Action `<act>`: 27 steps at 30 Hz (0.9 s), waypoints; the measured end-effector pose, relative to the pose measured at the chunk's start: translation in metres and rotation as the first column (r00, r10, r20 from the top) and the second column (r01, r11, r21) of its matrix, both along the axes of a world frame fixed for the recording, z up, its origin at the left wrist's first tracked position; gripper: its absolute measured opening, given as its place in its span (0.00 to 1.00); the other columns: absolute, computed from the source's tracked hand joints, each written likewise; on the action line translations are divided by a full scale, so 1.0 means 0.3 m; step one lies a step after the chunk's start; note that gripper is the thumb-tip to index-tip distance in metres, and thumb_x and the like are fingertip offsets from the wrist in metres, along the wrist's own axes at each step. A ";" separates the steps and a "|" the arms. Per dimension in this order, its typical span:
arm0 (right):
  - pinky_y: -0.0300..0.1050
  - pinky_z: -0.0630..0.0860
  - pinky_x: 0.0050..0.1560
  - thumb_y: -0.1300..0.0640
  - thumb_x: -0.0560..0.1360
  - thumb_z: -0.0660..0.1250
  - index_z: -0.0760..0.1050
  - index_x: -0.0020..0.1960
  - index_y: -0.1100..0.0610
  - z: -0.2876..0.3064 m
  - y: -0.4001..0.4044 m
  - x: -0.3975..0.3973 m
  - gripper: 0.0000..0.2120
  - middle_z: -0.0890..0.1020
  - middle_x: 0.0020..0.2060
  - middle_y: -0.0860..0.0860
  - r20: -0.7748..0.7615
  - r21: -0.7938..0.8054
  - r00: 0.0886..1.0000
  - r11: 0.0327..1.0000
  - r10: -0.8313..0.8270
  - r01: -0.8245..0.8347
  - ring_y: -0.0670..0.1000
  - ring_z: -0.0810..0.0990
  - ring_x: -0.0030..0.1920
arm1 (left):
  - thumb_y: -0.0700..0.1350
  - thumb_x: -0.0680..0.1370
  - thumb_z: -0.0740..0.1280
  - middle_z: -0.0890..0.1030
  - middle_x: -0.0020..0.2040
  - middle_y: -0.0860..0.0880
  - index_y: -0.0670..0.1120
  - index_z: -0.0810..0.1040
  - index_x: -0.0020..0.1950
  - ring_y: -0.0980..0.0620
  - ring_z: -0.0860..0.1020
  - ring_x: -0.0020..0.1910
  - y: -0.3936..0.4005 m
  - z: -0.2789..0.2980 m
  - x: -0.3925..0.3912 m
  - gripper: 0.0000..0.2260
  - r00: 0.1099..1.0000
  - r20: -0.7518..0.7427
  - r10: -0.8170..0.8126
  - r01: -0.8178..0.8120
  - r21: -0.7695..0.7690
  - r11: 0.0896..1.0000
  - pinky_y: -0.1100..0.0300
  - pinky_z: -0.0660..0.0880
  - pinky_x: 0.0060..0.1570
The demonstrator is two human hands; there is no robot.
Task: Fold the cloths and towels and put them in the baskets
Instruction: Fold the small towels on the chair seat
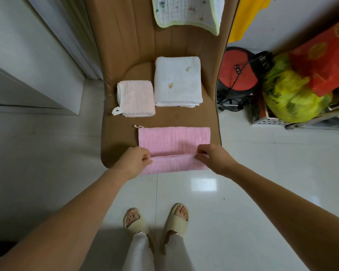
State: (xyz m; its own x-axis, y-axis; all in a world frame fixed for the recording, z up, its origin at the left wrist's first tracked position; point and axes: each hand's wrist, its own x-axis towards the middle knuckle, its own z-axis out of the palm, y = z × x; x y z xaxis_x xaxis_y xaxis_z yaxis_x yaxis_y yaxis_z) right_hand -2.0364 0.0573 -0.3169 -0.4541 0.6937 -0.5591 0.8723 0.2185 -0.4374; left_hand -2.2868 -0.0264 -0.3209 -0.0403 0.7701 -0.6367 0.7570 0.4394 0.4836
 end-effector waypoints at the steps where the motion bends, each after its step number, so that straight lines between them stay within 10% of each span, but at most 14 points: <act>1: 0.47 0.75 0.47 0.54 0.79 0.61 0.76 0.48 0.56 -0.008 0.024 -0.009 0.07 0.81 0.44 0.53 0.008 0.034 1.000 0.999 -0.024 0.024 0.56 0.78 0.44 | 0.43 0.78 0.67 0.79 0.37 0.46 0.47 0.74 0.36 0.49 0.76 0.36 0.021 -0.008 -0.006 0.10 0.998 0.006 0.064 -0.064 0.048 0.997 0.60 0.69 0.37; 11: 0.47 0.71 0.43 0.56 0.82 0.50 0.72 0.64 0.55 -0.183 0.185 -0.102 0.16 0.80 0.53 0.58 0.019 0.232 0.987 0.961 -0.157 0.148 0.59 0.77 0.51 | 0.47 0.82 0.59 0.80 0.50 0.44 0.42 0.75 0.54 0.46 0.78 0.47 0.193 -0.165 0.039 0.10 0.929 -0.235 0.287 -0.210 0.305 0.929 0.50 0.78 0.45; 27: 0.49 0.68 0.55 0.54 0.82 0.51 0.71 0.63 0.60 -0.265 0.226 -0.142 0.16 0.77 0.59 0.58 0.100 0.331 0.990 0.942 -0.103 0.065 0.58 0.72 0.58 | 0.50 0.84 0.52 0.78 0.56 0.42 0.43 0.69 0.63 0.43 0.78 0.50 0.271 -0.268 0.027 0.14 0.828 -0.548 0.118 0.023 0.242 0.970 0.55 0.67 0.36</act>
State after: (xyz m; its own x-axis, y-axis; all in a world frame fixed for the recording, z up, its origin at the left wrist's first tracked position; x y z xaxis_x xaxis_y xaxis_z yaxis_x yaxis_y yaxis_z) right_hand -2.0789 0.1249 -0.3964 -0.3324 0.8794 -0.3409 0.9337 0.2557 -0.2508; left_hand -2.2788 0.0548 -0.4012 -0.3725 0.8780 -0.3007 0.9078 0.4120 0.0784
